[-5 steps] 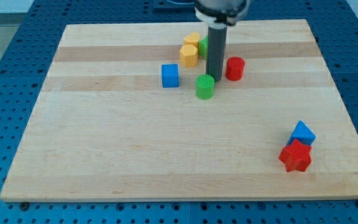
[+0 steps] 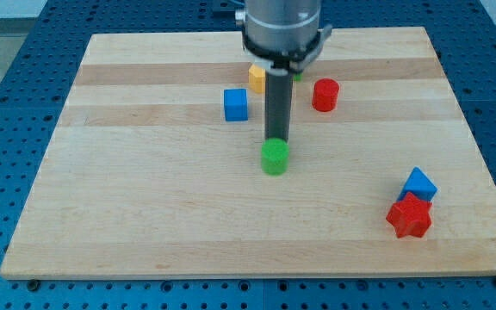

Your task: Push the green circle down

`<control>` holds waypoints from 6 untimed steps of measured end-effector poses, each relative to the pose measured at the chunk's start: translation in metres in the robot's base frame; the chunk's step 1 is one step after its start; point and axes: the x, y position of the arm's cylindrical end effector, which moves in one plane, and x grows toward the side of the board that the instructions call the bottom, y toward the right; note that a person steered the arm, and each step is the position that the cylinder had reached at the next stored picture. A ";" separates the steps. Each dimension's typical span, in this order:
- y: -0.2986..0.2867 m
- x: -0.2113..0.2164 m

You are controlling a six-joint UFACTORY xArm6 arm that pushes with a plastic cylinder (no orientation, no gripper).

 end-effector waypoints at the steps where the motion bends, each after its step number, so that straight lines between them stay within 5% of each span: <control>1: 0.002 0.036; 4: -0.066 0.022; 6: 0.013 0.076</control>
